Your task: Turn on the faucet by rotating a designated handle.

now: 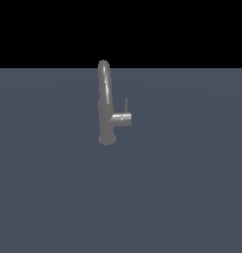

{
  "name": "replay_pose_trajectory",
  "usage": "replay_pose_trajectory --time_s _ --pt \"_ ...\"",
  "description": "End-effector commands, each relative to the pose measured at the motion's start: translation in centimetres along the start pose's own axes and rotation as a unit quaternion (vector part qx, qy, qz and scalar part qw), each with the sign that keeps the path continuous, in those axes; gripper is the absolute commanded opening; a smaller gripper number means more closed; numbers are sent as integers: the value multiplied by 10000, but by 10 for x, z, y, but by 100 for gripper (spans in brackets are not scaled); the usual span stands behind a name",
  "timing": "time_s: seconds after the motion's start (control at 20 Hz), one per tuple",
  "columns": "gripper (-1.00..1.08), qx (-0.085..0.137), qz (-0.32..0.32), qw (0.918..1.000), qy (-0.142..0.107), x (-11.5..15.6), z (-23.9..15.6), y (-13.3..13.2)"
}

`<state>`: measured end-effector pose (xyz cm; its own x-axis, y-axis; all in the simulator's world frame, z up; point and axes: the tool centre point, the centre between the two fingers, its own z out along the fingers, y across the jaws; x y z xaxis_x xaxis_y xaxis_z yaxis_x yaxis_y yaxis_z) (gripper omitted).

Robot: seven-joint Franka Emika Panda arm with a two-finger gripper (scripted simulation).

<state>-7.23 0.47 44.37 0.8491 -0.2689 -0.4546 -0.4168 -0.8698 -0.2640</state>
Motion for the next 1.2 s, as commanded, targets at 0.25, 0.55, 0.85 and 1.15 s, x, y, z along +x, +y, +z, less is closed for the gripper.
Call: replay_pose_trajectory --time_s 0.25,0.55,0.85,1.15 --pt "-100 506 507 9957 -590 48 8 -4" --pt "-100 925 922 9856 -1077 86 19 -5" --pt "-100 1360 1353 9686 -1583 125 34 -3" --pt "-100 1819 1808 9431 -2115 164 54 1"
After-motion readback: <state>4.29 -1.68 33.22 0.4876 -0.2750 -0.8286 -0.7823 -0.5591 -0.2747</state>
